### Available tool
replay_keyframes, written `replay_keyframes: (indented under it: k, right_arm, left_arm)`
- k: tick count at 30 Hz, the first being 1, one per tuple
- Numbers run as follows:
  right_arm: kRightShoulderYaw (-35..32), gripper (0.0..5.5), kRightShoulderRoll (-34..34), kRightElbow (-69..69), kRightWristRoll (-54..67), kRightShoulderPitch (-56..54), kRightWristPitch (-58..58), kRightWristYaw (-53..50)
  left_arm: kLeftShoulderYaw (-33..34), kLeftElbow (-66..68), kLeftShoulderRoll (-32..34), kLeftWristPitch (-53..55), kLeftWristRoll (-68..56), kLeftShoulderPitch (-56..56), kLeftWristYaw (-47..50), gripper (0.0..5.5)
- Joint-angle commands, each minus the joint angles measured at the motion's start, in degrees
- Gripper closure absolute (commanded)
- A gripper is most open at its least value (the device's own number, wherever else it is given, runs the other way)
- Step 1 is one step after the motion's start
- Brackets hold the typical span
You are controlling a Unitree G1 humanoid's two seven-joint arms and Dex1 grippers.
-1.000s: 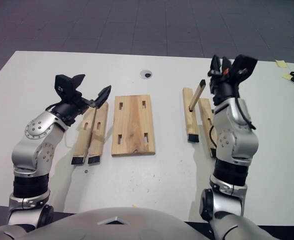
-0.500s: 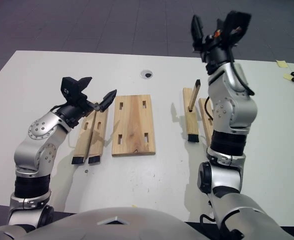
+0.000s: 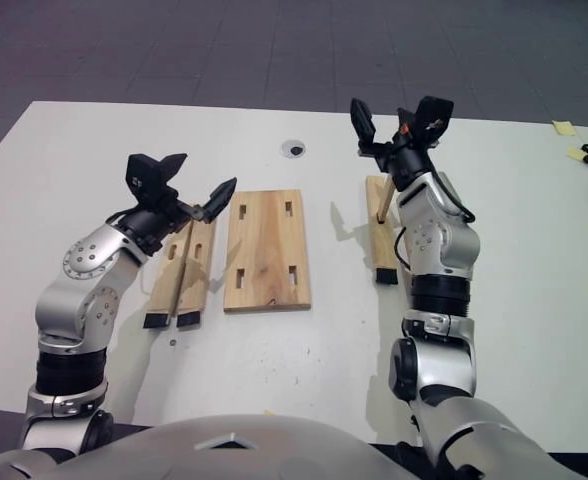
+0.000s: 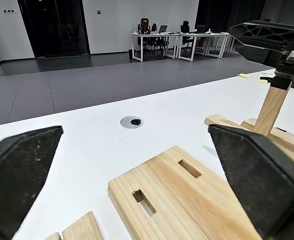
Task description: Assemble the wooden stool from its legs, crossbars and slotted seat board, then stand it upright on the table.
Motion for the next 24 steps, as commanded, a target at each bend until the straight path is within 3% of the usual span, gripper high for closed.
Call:
replay_keyframes:
  k: [1,7,16,24]
  right_arm:
    - [-2.2,0.11,-3.2,-1.3,-0.8,-5.5,-3.1,-0.5]
    - [-1.7,0.11,-3.8,-3.6,-0.9,-8.0,-3.1,-0.8]
    - [5.8,0.11,-2.8,8.4,-10.4,10.1,-5.2,2.5]
    - [1.3,0.11,-0.2,-0.4,-3.1,7.3,-4.9,0.5]
  left_arm:
    - [-0.3,0.4,0.1,-0.5,0.8,0.0,0.2,0.10]
    - [-0.1,0.6,-0.1,-0.6,0.8,-0.2,0.2,0.10]
    - [-0.5,0.2,-0.7,-0.8,0.9,0.4,0.7,0.10]
    - [-2.9,-1.3,-2.3,-0.1,0.5,2.0,1.4,0.10]
